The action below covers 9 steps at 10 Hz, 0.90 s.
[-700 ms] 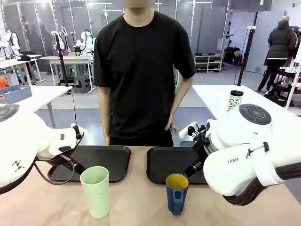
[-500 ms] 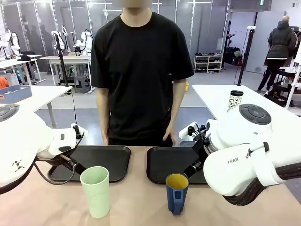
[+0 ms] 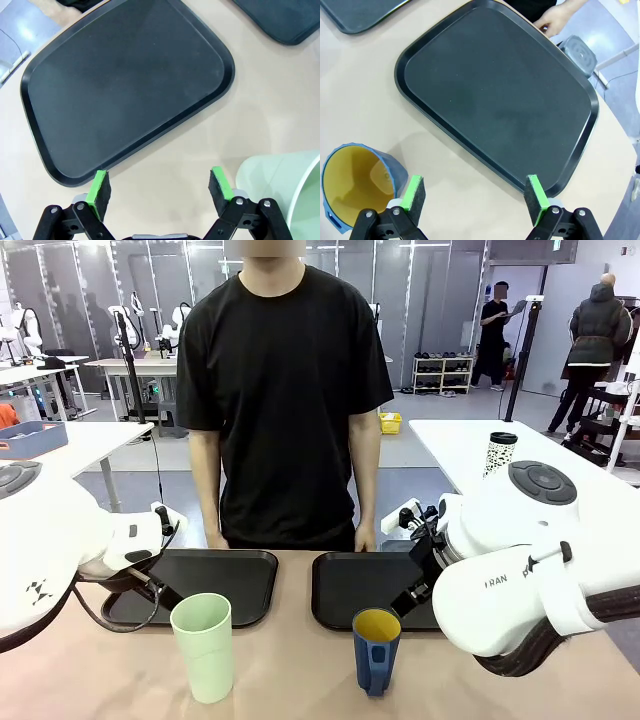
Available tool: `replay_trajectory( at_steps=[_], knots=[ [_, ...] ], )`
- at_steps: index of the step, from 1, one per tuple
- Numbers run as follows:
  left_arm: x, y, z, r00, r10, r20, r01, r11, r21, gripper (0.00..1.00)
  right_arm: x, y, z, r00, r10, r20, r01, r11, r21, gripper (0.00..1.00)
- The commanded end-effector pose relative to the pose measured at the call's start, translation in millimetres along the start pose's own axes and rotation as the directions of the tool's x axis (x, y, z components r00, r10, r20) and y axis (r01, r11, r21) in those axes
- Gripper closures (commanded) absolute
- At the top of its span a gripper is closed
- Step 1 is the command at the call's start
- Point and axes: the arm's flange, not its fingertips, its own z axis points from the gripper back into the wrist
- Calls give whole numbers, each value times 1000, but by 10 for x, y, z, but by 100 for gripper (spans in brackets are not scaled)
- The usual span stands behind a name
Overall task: Sort and store the cups by type.
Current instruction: Pick up the Reusable plastic cup.
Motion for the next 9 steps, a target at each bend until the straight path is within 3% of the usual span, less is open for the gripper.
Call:
replay_trajectory(
  at_steps=[1, 9],
  knots=[
    [0, 1, 0, 1000, 0, 0, 0, 1000, 0, 0, 0, -1, 0, 1000, -2, 0, 2, 1000, 0, 0],
    [0, 1, 0, 1000, 0, 0, 0, 1000, 0, 0, 0, -1, 0, 1000, -2, 0, 2, 1000, 0, 0]
  ],
)
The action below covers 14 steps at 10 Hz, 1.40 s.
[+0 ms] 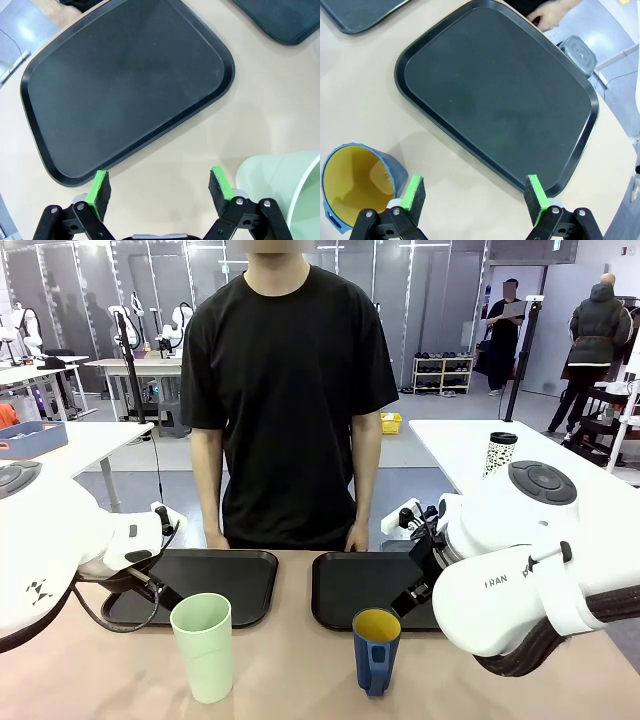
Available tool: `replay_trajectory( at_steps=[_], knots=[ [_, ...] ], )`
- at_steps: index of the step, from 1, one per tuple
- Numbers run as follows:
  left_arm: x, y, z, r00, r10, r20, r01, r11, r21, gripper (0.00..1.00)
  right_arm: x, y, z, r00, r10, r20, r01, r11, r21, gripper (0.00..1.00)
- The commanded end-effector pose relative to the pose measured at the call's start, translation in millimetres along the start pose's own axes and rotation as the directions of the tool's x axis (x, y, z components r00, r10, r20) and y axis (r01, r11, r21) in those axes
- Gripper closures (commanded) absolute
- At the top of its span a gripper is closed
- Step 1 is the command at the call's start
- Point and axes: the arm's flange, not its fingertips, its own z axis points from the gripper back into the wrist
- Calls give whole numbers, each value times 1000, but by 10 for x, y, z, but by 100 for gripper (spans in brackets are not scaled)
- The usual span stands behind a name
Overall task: Sort and store the cups by type.
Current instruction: Pick up the Reusable plastic cup.
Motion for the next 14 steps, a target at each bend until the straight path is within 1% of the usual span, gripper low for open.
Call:
replay_trajectory(
  at_steps=[1, 3, 4, 5, 7, 8, 10, 11, 12, 13, 14],
  knots=[
    [0, 1, 0, 1000, 0, 0, 0, 1000, 0, 0, 0, -1, 0, 1000, -2, 0, 2, 1000, 0, 0],
    [0, 0, 0, 1000, 0, 0, 0, 1000, 0, 0, 0, -1, 0, 1000, -2, 0, 2, 1000, 0, 0],
    [46, 39, -15, 1000, 3, -30, -3, 1000, -30, 0, 0, 0, 0, 1000, 0, 0, 0, 1000, 0, 0],
    [155, 73, 137, 1000, -2, 11, 2, 1000, 16, 0, 150, -10, 207, 999, -10, 32, 12, 998, -66, 0],
    [401, 54, 577, 998, 8, 58, -11, 998, 62, 0, 451, -7, 739, 997, 28, 67, -14, 979, -203, 0],
    [504, 10, 803, 994, 10, 109, -16, 999, 51, 0, 573, 31, 1005, 994, 42, 96, -18, 971, -238, 0],
    [572, -186, 1215, 980, -18, 200, 6, 998, 64, 0, 706, 147, 1391, 991, 13, 135, 28, 954, -299, 0],
    [556, -284, 1350, 971, -43, 235, 24, 996, 83, 0, 703, 212, 1501, 986, 12, 168, 43, 946, -323, 0],
    [534, -358, 1434, 964, -68, 257, 42, 993, 106, 0, 679, 272, 1566, 983, 32, 183, 34, 936, -349, 0],
    [518, -417, 1473, 961, -106, 255, 77, 990, 119, 0, 660, 313, 1593, 981, 53, 189, 18, 933, -359, 0],
    [510, -457, 1485, 961, -118, 251, 88, 988, 128, 0, 645, 335, 1618, 981, 45, 191, 29, 929, -369, 0]
  ],
)
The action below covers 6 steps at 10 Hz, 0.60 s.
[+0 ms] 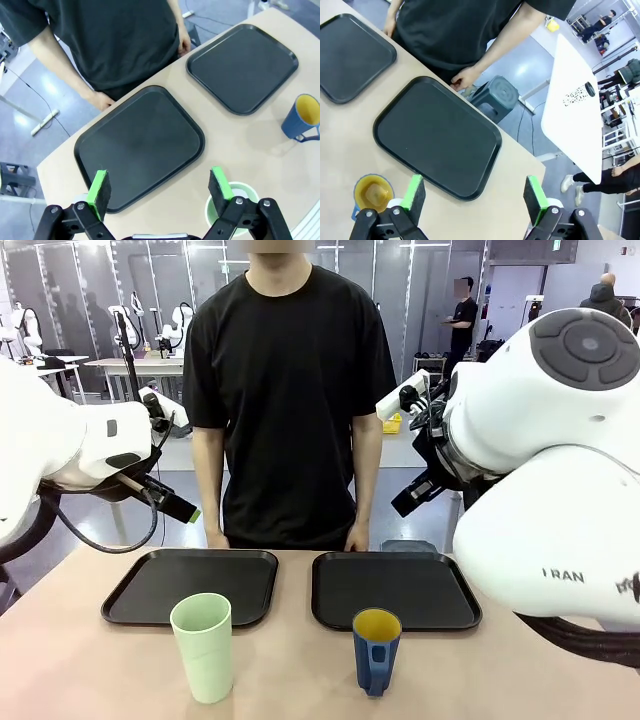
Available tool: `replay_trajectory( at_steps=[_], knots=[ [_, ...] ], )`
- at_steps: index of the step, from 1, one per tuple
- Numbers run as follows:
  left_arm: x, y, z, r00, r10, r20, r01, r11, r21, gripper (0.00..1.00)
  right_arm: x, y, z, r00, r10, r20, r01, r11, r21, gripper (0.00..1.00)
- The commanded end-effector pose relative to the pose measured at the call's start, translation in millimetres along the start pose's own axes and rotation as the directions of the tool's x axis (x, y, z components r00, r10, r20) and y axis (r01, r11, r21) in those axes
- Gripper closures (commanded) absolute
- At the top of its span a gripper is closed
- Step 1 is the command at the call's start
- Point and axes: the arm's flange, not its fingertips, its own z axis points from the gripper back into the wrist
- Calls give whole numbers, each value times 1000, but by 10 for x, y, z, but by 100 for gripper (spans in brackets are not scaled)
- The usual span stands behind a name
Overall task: Sort and store the cups by type.
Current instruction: Pick up the Reusable plastic cup.
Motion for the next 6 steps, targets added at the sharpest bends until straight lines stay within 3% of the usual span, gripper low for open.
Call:
replay_trajectory(
  at_steps=[1, 4, 6],
  knots=[
    [-223, -68, -25, 1000, -2, -27, 2, 1000, 26, 0, -68, 62, -63, 1000, -21, -1, 21, 999, -44, 0],
    [-286, 48, -168, 998, -3, -66, 5, 1000, 31, 0, -163, -63, -246, 999, -43, 4, 44, 998, -34, 0],
    [-479, 426, -428, 992, 58, -110, -52, 997, 57, 0, -339, -346, -602, 993, -112, -25, 110, 992, -59, 0]
  ],
)
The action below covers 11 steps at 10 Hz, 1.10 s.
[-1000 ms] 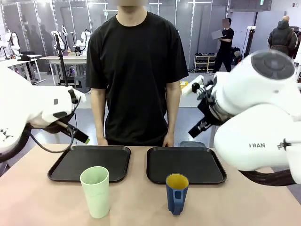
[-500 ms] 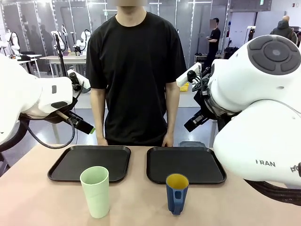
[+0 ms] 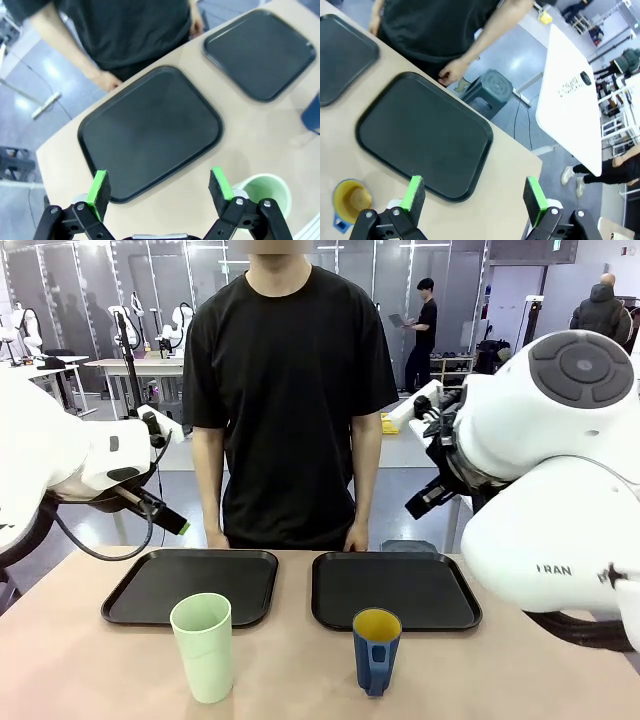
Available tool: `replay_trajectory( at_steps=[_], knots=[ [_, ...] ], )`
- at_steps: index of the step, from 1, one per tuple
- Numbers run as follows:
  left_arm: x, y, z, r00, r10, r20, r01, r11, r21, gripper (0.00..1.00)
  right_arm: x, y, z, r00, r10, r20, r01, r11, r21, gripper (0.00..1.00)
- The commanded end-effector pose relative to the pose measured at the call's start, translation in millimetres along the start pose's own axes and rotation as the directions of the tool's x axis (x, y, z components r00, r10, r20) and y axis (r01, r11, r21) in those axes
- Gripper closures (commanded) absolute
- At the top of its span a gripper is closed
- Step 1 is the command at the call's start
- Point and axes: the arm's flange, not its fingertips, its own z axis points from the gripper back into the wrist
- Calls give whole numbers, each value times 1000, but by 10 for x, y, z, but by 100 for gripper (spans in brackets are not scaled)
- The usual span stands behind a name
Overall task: Sort and store the cups by type.
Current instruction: Pick up the Reusable plastic cup.
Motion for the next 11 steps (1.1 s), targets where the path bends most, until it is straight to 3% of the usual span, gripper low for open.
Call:
replay_trajectory(
  at_steps=[1, 4, 6, 11],
  knots=[
    [-334, 330, -288, 999, 39, -33, -38, 999, 13, 0, -279, -196, -431, 996, -78, -37, 77, 997, -29, 0],
    [-706, 916, -791, 980, 170, -100, -172, 985, -17, 0, -606, -588, -1161, 974, -143, -175, 146, 989, 4, 0],
    [-840, 1078, -954, 973, 198, -120, -203, 979, -34, 0, -791, -703, -1461, 959, -157, -235, 167, 986, 23, 0],
    [-909, 1245, -1033, 953, 260, -153, -267, 963, -26, 0, -878, -806, -1564, 940, -200, -275, 210, 978, 7, 0]
  ],
)
